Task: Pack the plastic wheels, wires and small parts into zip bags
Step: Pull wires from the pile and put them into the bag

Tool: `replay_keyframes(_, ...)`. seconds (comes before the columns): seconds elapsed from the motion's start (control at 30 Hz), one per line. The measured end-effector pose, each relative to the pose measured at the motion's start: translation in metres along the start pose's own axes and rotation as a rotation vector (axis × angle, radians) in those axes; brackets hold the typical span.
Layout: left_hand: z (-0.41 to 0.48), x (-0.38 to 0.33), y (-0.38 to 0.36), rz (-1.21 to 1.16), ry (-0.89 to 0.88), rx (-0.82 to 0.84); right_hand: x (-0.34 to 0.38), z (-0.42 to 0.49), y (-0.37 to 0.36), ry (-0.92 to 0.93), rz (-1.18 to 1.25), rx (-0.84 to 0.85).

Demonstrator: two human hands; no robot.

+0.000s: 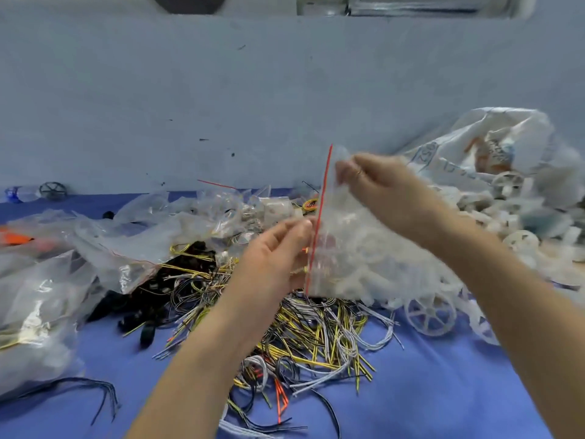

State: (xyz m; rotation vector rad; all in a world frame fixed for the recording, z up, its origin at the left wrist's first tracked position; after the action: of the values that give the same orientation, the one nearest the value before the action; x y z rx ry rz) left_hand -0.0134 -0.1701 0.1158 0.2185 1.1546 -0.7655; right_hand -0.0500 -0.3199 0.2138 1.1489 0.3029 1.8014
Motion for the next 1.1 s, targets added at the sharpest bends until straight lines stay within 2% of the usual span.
replay_keyframes(0.07, -0.010, 0.020, -0.003, 0.004, 0.049, -0.008, -0.017, -0.015, -0.027, -0.006, -0.146, 0.060)
replay_keyframes(0.17, -0.025, 0.053, 0.003, 0.053, 0.155, -0.066, -0.040, -0.036, -0.057, -0.016, -0.225, 0.062)
replay_keyframes(0.3, -0.035, 0.080, 0.016, 0.151, 0.234, -0.164, -0.055, -0.056, -0.079, -0.063, -0.240, -0.074)
replay_keyframes(0.43, -0.032, 0.085, 0.033, 0.146, 0.232, -0.240, -0.039, -0.074, -0.068, -0.008, -0.130, -0.370)
replay_keyframes(0.53, -0.030, 0.080, 0.052, 0.141, 0.196, -0.298, -0.030, -0.075, -0.067, 0.040, -0.149, -0.385)
replay_keyframes(0.6, -0.032, 0.071, 0.070, 0.205, 0.148, -0.366, -0.042, -0.069, -0.065, -0.058, -0.126, -0.377)
replay_keyframes(0.67, -0.035, 0.056, 0.089, 0.451, 0.056, -0.421, -0.068, -0.065, -0.068, -0.244, -0.098, -0.320)
replay_keyframes(0.77, -0.043, 0.027, 0.106, 0.888, -0.089, -0.491, -0.106, -0.070, -0.083, -0.486, -0.075, -0.150)
replay_keyframes(0.83, -0.046, 0.019, 0.112, 0.985, -0.098, -0.511, -0.116, -0.074, -0.095, -0.562, -0.085, -0.056)
replay_keyframes(0.9, -0.046, 0.024, 0.120, 0.947, -0.065, -0.501, -0.117, -0.075, -0.104, -0.569, -0.144, -0.008)
replay_keyframes(1.03, -0.040, 0.045, 0.131, 0.578, 0.081, -0.424, -0.119, -0.075, -0.108, -0.607, -0.130, -0.014)
replay_keyframes(1.1, -0.038, 0.051, 0.130, 0.480, 0.135, -0.377, -0.120, -0.075, -0.105, -0.631, -0.097, -0.047)
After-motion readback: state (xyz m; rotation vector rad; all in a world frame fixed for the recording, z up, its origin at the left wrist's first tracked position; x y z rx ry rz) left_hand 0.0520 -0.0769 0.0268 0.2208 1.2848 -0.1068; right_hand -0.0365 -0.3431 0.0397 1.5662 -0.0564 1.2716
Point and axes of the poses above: each hand's wrist, its own z-axis towards the middle knuckle, its own y-axis out of the back of the hand, x = y × z, the point moved 7 cm from there along z, towards the middle knuckle, and after that the axes turned 10 degrees about -y, right-handed, at the moved point
